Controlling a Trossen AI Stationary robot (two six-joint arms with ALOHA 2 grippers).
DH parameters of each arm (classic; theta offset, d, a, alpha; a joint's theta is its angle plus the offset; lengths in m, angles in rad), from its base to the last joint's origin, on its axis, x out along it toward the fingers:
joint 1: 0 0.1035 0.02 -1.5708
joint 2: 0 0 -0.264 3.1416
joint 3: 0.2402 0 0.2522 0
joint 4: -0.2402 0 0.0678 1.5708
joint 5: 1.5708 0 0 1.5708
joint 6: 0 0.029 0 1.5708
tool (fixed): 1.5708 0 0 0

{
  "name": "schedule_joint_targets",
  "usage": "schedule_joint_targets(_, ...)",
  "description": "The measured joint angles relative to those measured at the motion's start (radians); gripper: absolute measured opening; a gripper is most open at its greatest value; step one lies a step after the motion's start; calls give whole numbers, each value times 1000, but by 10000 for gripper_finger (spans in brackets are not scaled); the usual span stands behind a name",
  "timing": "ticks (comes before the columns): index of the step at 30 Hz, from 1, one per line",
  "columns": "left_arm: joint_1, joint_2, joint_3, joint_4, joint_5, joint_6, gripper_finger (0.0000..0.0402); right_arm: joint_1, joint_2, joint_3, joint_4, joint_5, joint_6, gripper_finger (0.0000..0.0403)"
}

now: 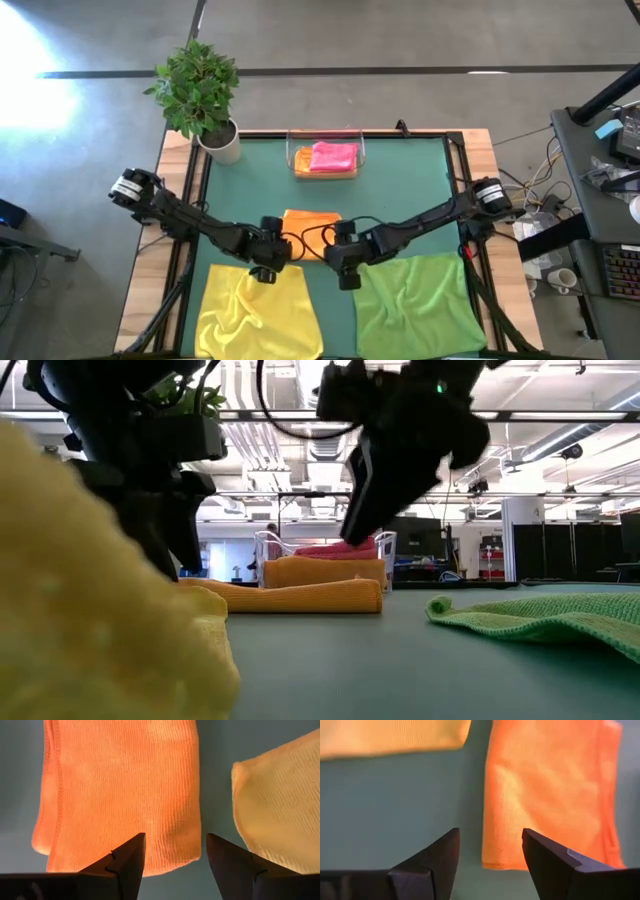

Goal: Fold microfiber towels
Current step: Put the orange microfiber cloth into the bin

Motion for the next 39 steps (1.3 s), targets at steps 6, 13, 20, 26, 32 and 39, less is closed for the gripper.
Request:
schedule_joint_targets(6,0,1,-38,50,2,0,193,0,76,0,-1,0,-18,206)
schedule_joint_targets(13,3,1,-73,93,2,1,193,-12,107,0,3,88,18,206)
schedule_joint_targets(20,3,43,-102,155,-6,1,193,-24,137,1,5,86,1,205)
schedule_joint_targets(26,5,75,-97,158,-35,-2,192,-26,144,2,5,83,3,196)
schedule_joint_targets(32,13,78,-88,171,-33,-1,125,-26,145,2,5,79,1,131)
schedule_joint_targets(39,18,81,-93,198,-75,0,10,-27,147,10,-14,87,19,36)
